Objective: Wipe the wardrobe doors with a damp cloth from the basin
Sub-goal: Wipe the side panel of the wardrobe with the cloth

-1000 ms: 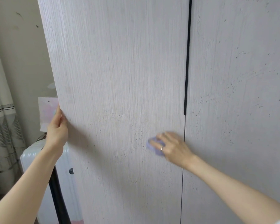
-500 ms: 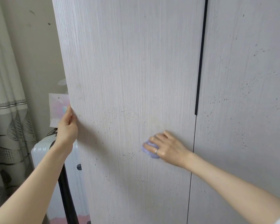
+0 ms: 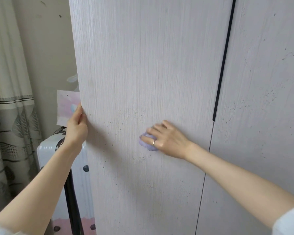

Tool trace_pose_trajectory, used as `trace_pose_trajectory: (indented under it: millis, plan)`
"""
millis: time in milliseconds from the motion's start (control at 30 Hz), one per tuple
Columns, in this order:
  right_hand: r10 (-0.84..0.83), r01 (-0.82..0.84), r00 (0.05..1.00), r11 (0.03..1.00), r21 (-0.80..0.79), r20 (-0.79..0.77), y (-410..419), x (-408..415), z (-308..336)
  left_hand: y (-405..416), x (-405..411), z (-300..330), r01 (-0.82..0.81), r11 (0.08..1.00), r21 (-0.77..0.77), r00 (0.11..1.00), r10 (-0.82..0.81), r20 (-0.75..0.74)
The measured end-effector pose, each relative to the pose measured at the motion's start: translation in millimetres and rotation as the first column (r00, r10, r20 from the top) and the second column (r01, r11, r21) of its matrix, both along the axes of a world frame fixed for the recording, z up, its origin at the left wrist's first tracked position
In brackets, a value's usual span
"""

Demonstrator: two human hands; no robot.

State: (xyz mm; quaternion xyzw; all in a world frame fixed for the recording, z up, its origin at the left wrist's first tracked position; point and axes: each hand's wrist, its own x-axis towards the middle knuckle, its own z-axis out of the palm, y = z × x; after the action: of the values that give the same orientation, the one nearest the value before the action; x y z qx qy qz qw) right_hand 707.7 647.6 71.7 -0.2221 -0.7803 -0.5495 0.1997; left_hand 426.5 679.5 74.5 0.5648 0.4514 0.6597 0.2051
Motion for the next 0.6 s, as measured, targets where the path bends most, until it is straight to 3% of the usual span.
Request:
trace_pose_trajectory:
  millis: [67, 133, 167, 200, 233, 300, 367, 400, 500, 600]
  plan:
    - [0.054, -0.045, 0.963, 0.998, 0.041, -0.265, 6, 0, 34, 1, 1, 0, -0.002, 1.000, 0.004, 1.000, 0.002, 0.005]
    - [0.092, -0.064, 0.795, 0.996, 0.068, -0.600, 10, -5, 61, 2, 1, 1, -0.001, 1.000, 0.001, 1.000, 0.001, 0.016]
    - [0.082, -0.055, 0.726, 0.997, 0.061, -0.683, 10, -12, 63, 2, 2, 1, 0.000, 1.000, -0.001, 1.000, 0.000, 0.019]
    - [0.089, -0.063, 0.722, 0.996, 0.063, -0.686, 11, -21, 56, 1, 2, 2, -0.002, 1.000, -0.003, 1.000, 0.002, 0.020]
    - [0.104, -0.086, 0.776, 0.995, 0.060, -0.623, 10, -30, 42, 0, 3, 2, -0.003, 1.000, -0.003, 1.000, 0.003, 0.017]
    - [0.123, -0.119, 0.940, 0.992, 0.031, -0.317, 7, -45, 3, -2, 1, 2, 0.005, 1.000, -0.001, 1.000, -0.005, 0.020]
    - [0.086, -0.087, 0.993, 0.996, -0.009, -0.083, 2, -46, -20, -3, 1, 0, 0.016, 1.000, 0.005, 1.000, -0.016, 0.015]
    - [0.077, -0.078, 0.995, 0.997, -0.006, -0.058, 3, -45, -18, -3, 1, -1, 0.018, 1.000, 0.013, 1.000, -0.018, 0.011]
    - [0.086, -0.071, 0.971, 0.995, 0.073, -0.225, 11, -45, 20, -3, 0, 0, 0.037, 0.999, 0.031, 0.999, -0.037, 0.011]
    - [0.086, -0.020, 0.805, 0.993, 0.119, -0.587, 13, -54, 58, -2, -3, 0, 0.058, 0.998, 0.019, 0.998, -0.058, 0.016]
